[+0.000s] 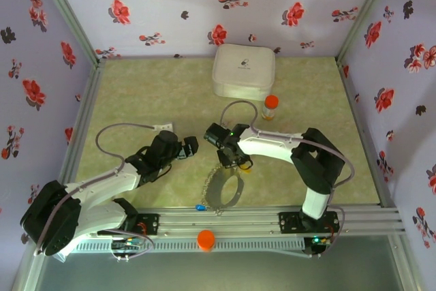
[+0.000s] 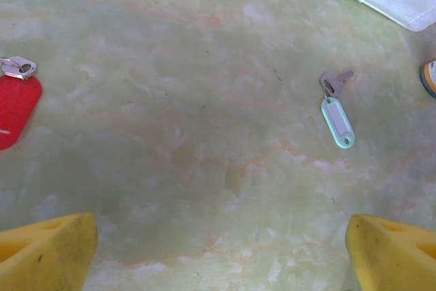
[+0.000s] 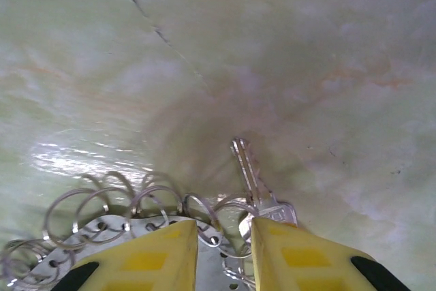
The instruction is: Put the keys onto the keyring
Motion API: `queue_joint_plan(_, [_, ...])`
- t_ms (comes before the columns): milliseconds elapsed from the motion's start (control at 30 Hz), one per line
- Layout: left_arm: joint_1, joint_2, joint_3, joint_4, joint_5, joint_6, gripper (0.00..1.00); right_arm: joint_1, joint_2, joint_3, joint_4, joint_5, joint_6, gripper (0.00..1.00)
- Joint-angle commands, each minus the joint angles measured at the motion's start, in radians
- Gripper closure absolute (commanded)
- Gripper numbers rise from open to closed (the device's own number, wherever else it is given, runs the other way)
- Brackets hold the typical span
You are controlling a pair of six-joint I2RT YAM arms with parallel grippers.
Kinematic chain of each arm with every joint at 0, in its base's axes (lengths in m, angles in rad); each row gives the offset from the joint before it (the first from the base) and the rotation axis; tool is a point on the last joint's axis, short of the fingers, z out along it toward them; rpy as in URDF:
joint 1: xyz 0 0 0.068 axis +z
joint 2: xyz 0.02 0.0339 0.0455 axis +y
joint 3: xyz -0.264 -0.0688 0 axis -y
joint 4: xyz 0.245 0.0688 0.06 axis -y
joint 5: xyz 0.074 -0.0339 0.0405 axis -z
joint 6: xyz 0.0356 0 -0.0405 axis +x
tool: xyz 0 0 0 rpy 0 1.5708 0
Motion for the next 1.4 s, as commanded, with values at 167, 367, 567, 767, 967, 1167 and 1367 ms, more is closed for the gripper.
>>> queue_joint_plan(167, [-0.005,-0.003,0.003,-0.001,-0.031,-0.004,0.06,-0.012,-0.018,-0.037,0.067,-0.06,0.042,0.75])
queue_joint_plan(367, [-0.004,0.002,0.007,-0.003,-0.031,-0.006,0.07,-0.018,-0.018,-0.039,0.083,-0.07,0.041,0.79])
queue_joint_plan(567, [-0.004,0.002,0.017,-0.015,-0.03,-0.002,0.07,-0.02,-0.019,-0.051,0.094,-0.079,0.049,0.84])
queue_joint_plan(767, [-0.005,0.0,0.016,-0.019,-0.03,-0.002,0.07,-0.022,-0.023,-0.054,0.083,-0.065,0.048,0.86])
queue_joint_plan(967, [-0.005,-0.003,0.014,-0.018,-0.031,-0.004,0.07,-0.023,-0.023,-0.049,0.069,-0.052,0.046,0.89])
queue_joint_plan(1167, [-0.005,-0.003,0.013,-0.017,-0.031,-0.002,0.07,-0.023,-0.03,-0.048,0.07,-0.055,0.045,0.9])
queue_joint_plan(1367, [-0.005,-0.004,0.017,-0.017,-0.03,0.006,0.07,-0.022,-0.039,-0.044,0.066,-0.049,0.037,0.9])
